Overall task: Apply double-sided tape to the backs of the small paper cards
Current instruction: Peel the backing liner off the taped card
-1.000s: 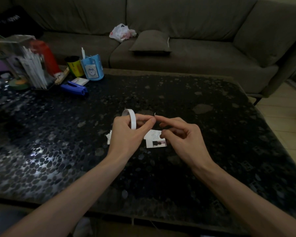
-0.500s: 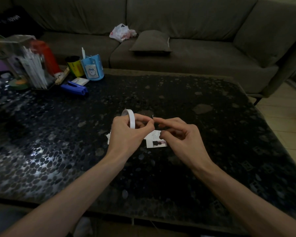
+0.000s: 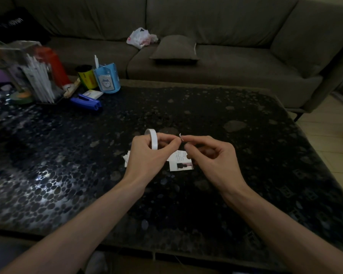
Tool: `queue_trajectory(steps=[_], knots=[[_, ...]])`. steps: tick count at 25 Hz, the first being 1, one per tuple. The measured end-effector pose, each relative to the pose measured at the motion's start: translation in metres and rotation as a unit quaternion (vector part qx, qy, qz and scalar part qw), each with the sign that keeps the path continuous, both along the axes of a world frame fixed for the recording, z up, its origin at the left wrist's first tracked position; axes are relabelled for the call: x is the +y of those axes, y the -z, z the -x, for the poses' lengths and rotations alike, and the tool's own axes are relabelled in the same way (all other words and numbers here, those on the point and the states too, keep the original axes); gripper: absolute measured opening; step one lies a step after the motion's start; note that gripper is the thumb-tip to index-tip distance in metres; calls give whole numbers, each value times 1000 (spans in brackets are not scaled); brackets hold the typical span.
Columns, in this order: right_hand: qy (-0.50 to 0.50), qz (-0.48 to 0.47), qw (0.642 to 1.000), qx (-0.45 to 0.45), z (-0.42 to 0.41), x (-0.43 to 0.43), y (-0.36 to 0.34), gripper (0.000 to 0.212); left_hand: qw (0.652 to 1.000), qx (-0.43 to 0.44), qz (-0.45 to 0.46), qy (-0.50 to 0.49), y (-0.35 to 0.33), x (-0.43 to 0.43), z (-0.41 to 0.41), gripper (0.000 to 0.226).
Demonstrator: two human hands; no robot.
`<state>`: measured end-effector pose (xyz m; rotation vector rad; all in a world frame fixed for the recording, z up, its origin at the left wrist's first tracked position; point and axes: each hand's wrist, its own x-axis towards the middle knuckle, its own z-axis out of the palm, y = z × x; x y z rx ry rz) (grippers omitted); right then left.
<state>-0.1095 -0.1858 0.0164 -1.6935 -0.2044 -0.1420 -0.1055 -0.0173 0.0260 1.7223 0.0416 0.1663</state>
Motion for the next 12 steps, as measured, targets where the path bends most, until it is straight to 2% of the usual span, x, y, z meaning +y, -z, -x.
queue_trajectory(steps=[3,8,12], knots=[[25,17,999,-12,0,-1,0,14,1000,9,0,-3,-2,0,-1,6],[41,33,998,16,-2,0,2,16,999,30,19,-13,-3,-1,-2,17],[54,27,998,13,-1,-1,3,20,1000,23,16,-3,-4,-2,-1,17]])
